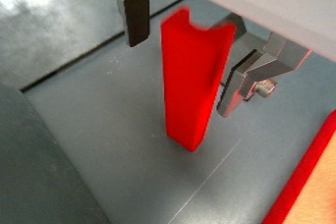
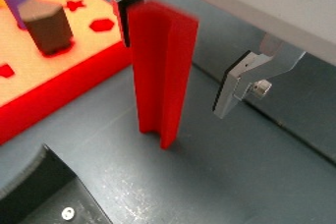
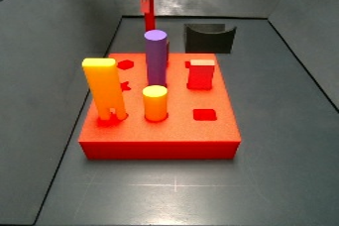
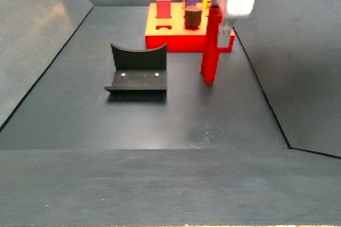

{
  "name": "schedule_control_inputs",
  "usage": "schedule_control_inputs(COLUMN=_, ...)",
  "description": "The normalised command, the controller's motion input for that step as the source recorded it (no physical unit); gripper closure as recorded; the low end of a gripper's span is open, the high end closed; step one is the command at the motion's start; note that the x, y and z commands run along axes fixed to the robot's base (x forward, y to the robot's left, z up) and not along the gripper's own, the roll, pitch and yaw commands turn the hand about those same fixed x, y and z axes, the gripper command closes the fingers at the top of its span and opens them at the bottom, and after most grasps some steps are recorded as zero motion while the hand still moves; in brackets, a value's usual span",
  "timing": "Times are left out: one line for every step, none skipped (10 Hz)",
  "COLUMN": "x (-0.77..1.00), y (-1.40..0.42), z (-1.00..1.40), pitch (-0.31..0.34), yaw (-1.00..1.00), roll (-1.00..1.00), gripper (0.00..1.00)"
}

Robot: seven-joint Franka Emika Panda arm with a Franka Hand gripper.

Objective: Pick up the arch object. Move up. Rotate the arch object. Move to above the board. Insert the arch object.
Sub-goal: Rotate the arch object, then move to above the board.

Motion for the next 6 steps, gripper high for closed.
schedule_control_inputs(x=0.00, y=0.00, z=0.00, pitch=-0.051, yaw=-0.03, roll=-0.03, gripper=1.00)
schedule_control_inputs(x=0.49, y=-0.06, z=1.00, pitch=0.307, yaw=-0.06, roll=-0.04, gripper=1.00)
schedule_control_inputs(x=0.48, y=-0.06, z=1.00, pitch=0.328, yaw=-0.06, roll=-0.04, gripper=1.00)
schedule_control_inputs(x=0.45, y=-0.05, z=1.00, pitch=0.333, yaw=-0.04, roll=-0.03, gripper=1.00)
schedule_control_inputs(x=0.42, y=-0.05, z=1.00, pitch=0.273, yaw=-0.02, roll=-0.03, gripper=1.00)
schedule_control_inputs(x=0.39, y=-0.05, z=1.00, pitch=0.200, yaw=-0.01, roll=-0.02, gripper=1.00)
